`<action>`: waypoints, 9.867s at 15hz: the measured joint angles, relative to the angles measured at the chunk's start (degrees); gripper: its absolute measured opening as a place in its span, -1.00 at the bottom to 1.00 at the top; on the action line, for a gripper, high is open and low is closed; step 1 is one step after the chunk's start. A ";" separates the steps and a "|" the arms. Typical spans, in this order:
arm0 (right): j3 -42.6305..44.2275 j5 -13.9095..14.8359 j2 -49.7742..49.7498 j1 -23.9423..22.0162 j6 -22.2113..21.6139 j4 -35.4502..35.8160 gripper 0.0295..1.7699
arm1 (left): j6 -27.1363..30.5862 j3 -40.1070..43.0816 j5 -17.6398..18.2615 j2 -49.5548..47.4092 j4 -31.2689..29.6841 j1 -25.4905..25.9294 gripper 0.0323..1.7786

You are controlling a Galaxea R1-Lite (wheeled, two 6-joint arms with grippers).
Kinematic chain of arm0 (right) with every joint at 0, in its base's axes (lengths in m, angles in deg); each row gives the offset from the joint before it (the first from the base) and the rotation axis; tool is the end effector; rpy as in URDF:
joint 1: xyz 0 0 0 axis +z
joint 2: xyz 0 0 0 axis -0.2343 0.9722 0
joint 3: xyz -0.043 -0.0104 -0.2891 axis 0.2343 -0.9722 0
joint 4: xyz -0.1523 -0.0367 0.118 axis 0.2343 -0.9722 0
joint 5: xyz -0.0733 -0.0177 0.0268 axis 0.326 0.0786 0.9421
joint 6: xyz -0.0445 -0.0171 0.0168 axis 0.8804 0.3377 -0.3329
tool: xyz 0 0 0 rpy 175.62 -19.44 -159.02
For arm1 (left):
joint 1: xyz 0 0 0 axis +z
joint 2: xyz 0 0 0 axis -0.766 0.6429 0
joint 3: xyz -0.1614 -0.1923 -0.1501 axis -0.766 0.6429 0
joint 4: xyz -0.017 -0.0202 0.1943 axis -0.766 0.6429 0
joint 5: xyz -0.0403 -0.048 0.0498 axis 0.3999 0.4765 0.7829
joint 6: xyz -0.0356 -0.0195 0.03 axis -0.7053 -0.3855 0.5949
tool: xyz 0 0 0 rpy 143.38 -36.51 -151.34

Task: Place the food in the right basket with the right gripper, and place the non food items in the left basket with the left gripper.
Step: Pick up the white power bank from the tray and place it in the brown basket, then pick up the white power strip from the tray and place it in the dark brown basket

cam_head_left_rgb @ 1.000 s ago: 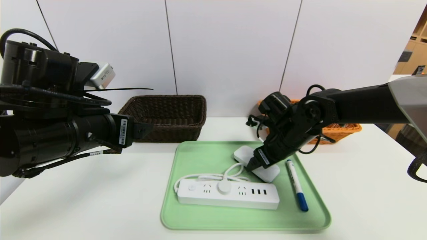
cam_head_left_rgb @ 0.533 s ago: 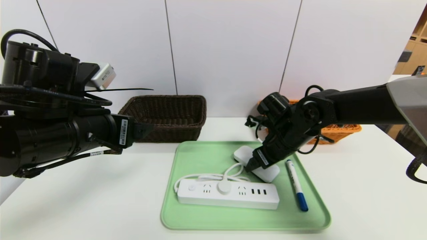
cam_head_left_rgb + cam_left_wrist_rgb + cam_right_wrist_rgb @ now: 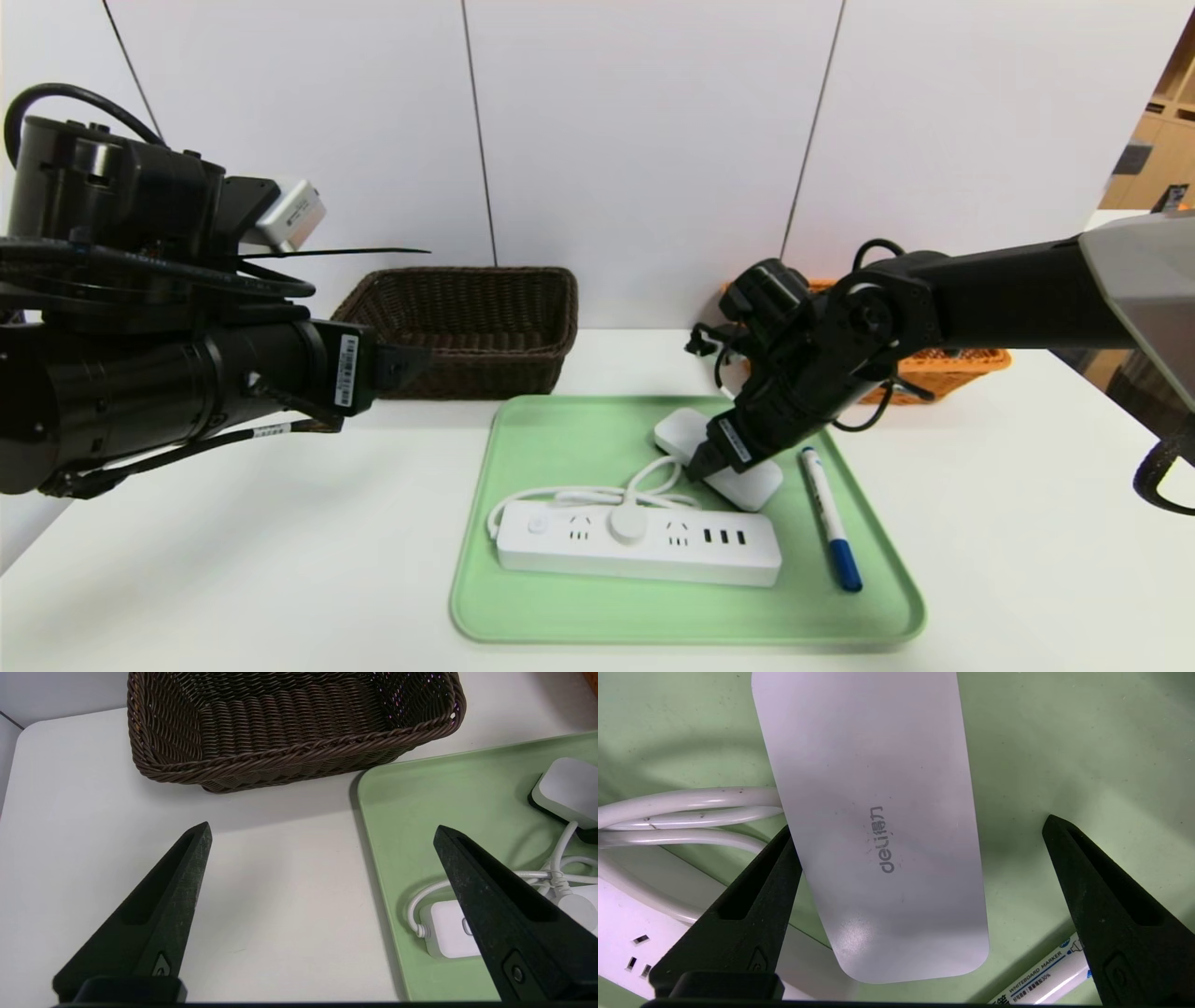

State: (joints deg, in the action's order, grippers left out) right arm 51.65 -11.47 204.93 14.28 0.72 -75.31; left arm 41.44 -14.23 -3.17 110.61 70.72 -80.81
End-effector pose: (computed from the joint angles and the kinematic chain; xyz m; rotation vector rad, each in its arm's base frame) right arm 0.3550 0.1918 0.0875 -0.2831 1.1690 0.5222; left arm 0.2313 -0.1177 0.2375 0.0506 0.4149 -0.1529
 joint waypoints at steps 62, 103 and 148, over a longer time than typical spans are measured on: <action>21.59 7.59 14.60 14.20 -5.47 63.37 0.11 | -2.12 1.32 -4.52 3.54 0.00 -3.49 0.90; 20.20 17.41 -7.97 5.92 2.27 29.09 0.91 | 8.19 1.95 0.66 -1.35 -2.78 -7.68 0.90; 20.97 15.84 -24.13 -11.15 -14.70 -37.62 0.92 | 20.66 6.83 45.25 24.56 -19.94 -0.18 0.90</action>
State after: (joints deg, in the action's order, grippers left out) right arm 72.62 4.37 180.81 3.12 -13.98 -112.93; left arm 62.10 -7.40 42.08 135.18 50.78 -80.99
